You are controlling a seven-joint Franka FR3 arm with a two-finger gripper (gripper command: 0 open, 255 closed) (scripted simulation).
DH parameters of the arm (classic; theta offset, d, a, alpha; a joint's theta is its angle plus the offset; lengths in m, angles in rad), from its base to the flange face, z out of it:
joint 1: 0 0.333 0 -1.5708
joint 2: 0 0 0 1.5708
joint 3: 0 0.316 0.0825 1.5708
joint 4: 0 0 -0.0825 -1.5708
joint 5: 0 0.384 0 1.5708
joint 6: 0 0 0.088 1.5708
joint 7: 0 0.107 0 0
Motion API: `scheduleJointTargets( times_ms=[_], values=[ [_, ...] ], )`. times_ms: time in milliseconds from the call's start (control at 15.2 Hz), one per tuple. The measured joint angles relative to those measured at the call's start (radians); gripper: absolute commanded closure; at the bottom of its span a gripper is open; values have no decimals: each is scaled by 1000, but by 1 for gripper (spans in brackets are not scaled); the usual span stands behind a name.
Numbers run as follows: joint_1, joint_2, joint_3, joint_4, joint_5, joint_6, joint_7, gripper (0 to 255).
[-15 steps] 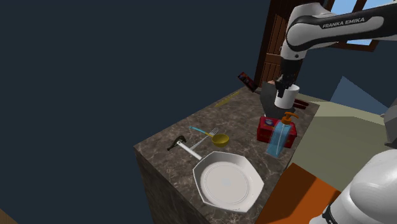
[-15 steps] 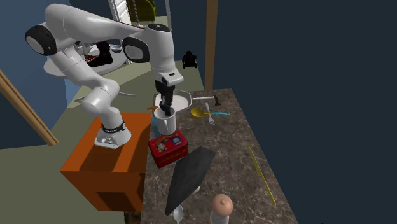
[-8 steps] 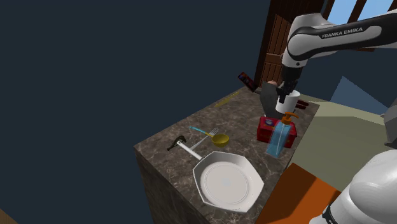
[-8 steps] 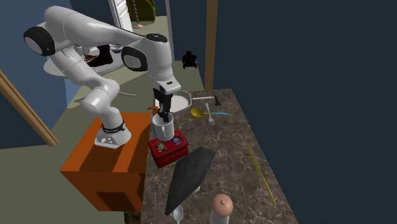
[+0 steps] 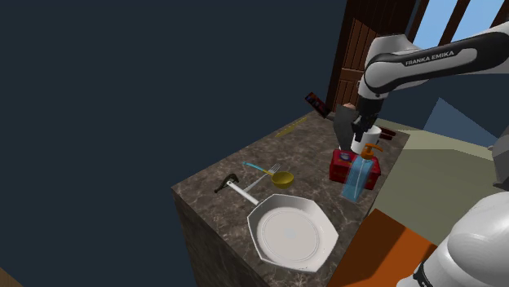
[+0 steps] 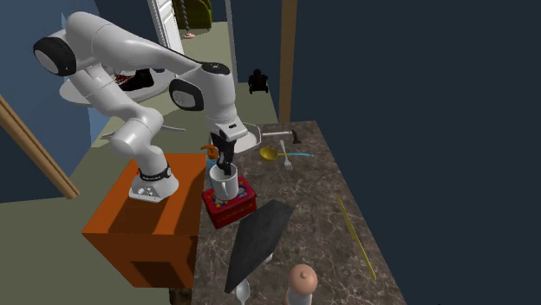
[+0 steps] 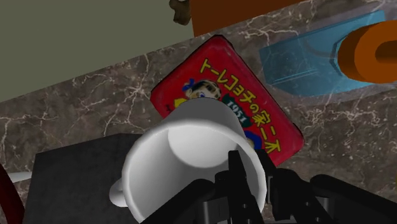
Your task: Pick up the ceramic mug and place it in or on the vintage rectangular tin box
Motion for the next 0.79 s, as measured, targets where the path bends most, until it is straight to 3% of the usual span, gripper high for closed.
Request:
scheduleJointTargets(
  times_ms=[264,660,726,792],
  values=[
    [-1,14,-5,-42,-4,56,4,255],
    [-1,19,-6,-44,-3,64,4,255],
    [-1,19,-6,-45,-3,64,4,0],
    [-1,19,-6,-45,-3,64,4,0]
  ],
)
